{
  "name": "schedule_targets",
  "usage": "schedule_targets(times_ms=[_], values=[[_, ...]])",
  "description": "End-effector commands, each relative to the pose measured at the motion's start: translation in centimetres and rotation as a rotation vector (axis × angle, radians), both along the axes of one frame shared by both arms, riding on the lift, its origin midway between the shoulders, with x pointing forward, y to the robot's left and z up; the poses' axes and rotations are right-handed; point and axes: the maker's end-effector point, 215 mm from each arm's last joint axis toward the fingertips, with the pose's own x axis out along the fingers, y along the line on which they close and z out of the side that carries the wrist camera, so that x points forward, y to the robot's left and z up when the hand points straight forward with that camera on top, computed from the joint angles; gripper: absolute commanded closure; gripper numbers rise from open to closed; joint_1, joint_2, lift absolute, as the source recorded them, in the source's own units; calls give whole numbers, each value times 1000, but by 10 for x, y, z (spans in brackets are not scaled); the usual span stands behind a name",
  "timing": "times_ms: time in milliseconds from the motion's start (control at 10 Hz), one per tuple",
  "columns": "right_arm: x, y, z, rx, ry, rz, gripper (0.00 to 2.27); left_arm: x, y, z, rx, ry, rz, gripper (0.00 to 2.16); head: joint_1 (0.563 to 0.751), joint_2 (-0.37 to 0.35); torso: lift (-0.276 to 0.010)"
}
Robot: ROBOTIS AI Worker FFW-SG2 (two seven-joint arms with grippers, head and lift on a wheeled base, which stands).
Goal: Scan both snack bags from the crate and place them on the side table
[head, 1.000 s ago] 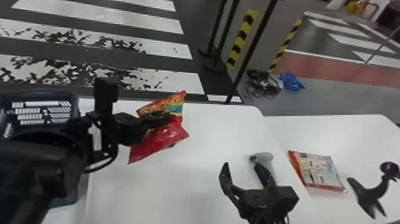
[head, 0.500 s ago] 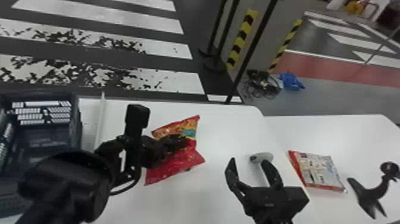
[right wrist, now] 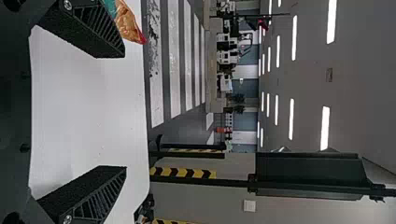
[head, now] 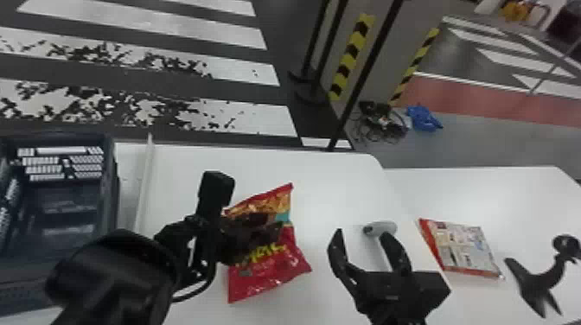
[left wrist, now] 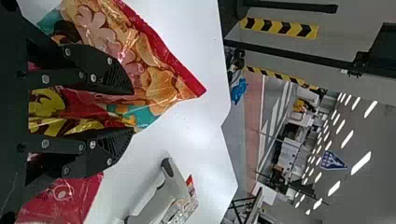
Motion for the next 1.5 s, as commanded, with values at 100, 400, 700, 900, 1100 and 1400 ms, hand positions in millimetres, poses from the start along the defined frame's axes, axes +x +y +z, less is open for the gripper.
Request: schedule_targets(times_ms=[100,400,700,900,1100,1400], values=[[-2,-1,3,6,-7,-3,66,9,4,18,-24,-34,22,39,695,-350,-98],[-6,-3,8,17,-13,1,63,34,25,100,-87,-227,98,39,695,-350,-98],[-5,-1,8,69,17,33,63,66,89,135,-94,-295,275,70,695,-350,-98],[-4,-6,3,157,64,48,66,77,164,124,14,-346,377,70,695,-350,-98],[1,-2,-8,267,126,92,66,79,229,119,79,-366,481,80,695,-350,-98],[3,6,-16,388,202,147,66,77,284,145,77,-487,597,83,695,-253,-98]])
